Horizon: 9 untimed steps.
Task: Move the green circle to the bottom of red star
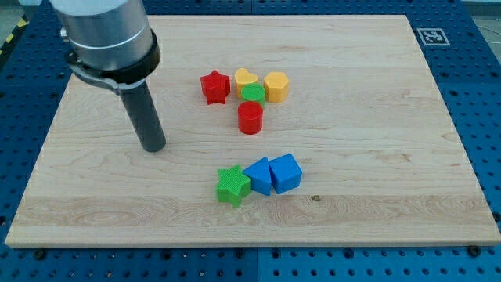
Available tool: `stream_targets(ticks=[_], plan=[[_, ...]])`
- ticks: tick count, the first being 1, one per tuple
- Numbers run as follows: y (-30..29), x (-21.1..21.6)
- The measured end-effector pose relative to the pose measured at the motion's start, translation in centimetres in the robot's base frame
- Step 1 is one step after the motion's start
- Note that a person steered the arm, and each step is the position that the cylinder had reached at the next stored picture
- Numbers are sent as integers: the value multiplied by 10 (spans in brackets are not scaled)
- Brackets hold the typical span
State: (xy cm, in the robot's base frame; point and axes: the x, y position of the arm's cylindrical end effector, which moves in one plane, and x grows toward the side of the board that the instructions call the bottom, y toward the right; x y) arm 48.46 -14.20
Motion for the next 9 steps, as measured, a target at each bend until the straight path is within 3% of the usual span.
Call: stream_targets(ticks=[3, 9], plan=[[28, -20], [115, -3]])
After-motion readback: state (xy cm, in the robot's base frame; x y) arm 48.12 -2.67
